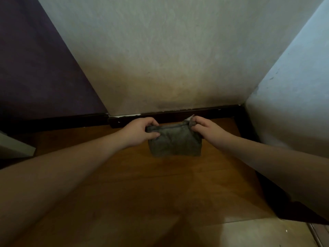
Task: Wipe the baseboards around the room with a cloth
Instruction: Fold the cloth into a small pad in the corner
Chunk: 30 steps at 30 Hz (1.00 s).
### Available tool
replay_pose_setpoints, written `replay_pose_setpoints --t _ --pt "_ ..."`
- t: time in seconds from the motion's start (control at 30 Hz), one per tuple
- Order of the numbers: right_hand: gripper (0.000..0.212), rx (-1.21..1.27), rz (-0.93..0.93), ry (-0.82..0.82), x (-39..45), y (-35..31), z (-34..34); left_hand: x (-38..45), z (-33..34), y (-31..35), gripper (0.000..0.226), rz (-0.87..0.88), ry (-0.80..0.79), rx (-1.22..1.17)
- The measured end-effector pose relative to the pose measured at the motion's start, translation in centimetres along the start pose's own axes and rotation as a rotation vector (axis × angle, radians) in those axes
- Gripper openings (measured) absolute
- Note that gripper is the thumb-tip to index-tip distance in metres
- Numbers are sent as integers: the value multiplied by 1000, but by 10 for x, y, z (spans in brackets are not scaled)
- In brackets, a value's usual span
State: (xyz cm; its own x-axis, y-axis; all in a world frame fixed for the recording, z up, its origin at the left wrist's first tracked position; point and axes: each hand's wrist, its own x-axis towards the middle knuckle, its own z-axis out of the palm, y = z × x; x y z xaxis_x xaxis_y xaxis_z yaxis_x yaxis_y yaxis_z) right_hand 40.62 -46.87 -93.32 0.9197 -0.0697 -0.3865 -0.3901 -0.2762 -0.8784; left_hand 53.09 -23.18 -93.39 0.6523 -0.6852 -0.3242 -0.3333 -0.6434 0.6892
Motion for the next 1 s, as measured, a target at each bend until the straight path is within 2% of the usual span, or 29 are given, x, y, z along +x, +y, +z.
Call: replay_pose_setpoints --t 0.1,0.23,0.3,0.4,0.53,0.67,0.73,0.83,1.0 --pt "26 -206 -53 49 4 10 -2 0 4 1 14 59 101 15" --pt "25 -465 -188 159 2 20 3 -3 21 -1 13 110 203 71" --pt "30 -640 -214 134 -2 34 7 -7 40 -10 18 120 170 201" --pt "33 -803 -124 -39 -11 64 20 -19 77 -31 24 26 -36 324" --pt "25 -680 84 -178 -24 108 40 -31 114 -56 34 -24 -257 355" --pt "20 -619 144 -227 -28 131 48 -29 119 -59 24 24 -350 409" --pt "16 -568 131 -182 -23 134 45 -25 117 -59 20 33 -317 367" --pt "12 -442 118 -94 -14 130 37 -19 109 -60 17 -58 -241 231" --pt "23 -386 116 53 7 120 36 1 103 -55 23 -223 -45 150"
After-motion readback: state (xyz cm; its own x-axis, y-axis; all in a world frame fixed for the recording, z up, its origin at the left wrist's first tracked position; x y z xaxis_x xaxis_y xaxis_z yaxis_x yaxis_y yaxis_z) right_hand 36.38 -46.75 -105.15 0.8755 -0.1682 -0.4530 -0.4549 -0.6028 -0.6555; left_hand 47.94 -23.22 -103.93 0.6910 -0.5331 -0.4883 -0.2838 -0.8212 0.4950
